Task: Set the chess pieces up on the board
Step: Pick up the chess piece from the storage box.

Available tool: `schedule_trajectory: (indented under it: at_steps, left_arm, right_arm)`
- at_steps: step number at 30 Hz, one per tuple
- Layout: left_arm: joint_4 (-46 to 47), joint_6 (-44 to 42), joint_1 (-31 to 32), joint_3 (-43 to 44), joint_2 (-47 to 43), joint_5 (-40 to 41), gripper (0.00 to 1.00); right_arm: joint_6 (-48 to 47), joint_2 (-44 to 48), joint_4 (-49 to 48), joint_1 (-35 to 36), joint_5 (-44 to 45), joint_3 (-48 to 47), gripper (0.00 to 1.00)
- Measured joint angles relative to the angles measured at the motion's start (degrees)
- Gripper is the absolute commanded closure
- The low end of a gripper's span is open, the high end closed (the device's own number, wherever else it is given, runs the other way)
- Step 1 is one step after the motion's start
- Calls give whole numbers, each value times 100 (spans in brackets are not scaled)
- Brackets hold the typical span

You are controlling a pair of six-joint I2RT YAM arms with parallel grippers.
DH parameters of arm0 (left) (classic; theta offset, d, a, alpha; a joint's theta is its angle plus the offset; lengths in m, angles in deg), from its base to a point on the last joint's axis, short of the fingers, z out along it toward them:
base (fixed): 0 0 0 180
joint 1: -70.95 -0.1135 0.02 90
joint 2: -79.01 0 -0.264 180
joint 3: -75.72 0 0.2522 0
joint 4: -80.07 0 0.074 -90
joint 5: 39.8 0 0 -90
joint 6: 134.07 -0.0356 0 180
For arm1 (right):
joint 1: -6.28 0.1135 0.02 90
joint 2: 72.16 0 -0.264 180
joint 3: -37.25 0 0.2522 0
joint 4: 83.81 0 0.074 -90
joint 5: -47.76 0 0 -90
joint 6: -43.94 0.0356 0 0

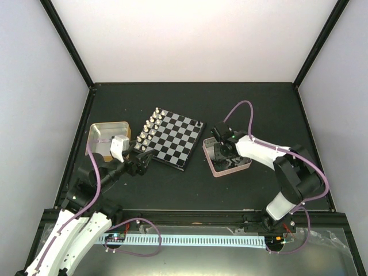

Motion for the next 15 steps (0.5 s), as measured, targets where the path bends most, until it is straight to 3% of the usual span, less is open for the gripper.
schedule_trajectory:
  at_steps: [15]
  left_arm:
    - [651, 317, 0, 13, 487, 166, 1]
  right_arm:
    - [361, -289, -323, -9, 317, 2, 82]
